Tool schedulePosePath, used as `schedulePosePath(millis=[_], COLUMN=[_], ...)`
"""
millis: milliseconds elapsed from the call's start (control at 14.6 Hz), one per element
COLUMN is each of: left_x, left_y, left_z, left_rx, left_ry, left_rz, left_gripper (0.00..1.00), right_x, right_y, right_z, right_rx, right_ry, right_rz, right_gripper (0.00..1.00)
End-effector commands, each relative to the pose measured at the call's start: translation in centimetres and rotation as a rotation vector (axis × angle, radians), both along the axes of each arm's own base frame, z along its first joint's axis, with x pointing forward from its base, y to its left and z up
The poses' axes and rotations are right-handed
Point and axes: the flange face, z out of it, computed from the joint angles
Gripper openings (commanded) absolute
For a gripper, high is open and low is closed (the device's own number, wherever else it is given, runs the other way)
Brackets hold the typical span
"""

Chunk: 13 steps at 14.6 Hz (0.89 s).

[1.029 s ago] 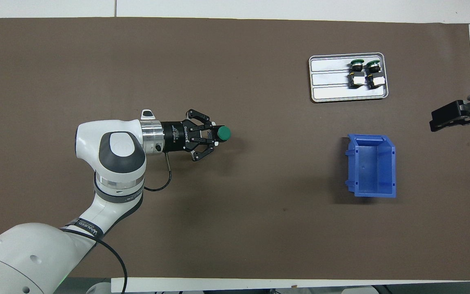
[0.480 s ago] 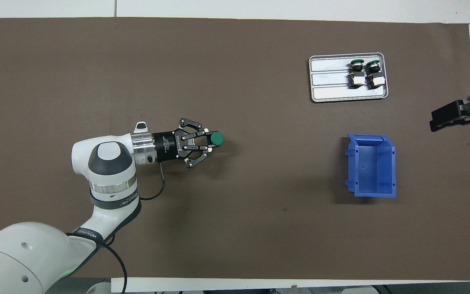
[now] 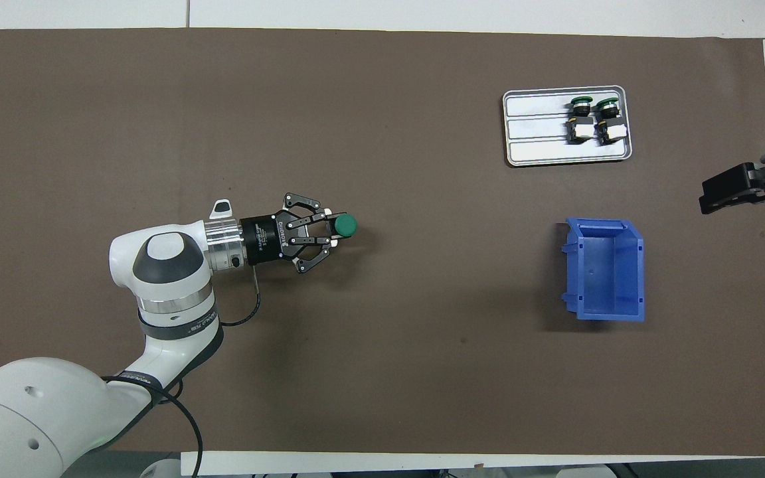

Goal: Place and press button with both arms

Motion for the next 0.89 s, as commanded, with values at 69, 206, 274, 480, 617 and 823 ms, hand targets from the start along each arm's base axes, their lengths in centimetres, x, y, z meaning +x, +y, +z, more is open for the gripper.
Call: schedulePosePath(millis=[69, 206, 274, 480, 617, 823], left_x=[-0.5, -0.8, -0.9, -0.9, -1.0, -0.7], left_y=[0.2, 0.2, 0.2, 0.2, 0.3, 0.8], left_z=[-0.6, -1.4, -1.6, -1.6, -1.7, -1.5], left_rx=[-0.017, 0.004, 0.005, 0.007, 0.01, 0.017], left_ry=[-0.022, -0.044, -0.042, -0.045, -0.044, -0.04], left_rz=[0.019, 0.009, 0.01, 0.008, 0.01, 0.026], left_gripper=[0.09, 0.09, 0.09, 0.12, 0.18, 0.5], right_x=[-0.8, -0.8, -0.8, -0.8, -0.8, -0.8], right_y=[-0.1, -0.1, -0.1, -0.1, -0.1, -0.1], right_z=[0.0, 0.0, 0.0, 0.0, 0.0, 0.0], right_rx=[0.026, 0.026, 0.026, 0.026, 0.026, 0.026], right_ry=[0.002, 0.002, 0.002, 0.002, 0.002, 0.002], right_rz=[0.011, 0.011, 0.011, 0.011, 0.011, 0.011], right_gripper=[1.0, 1.0, 1.0, 1.0, 1.0, 1.0])
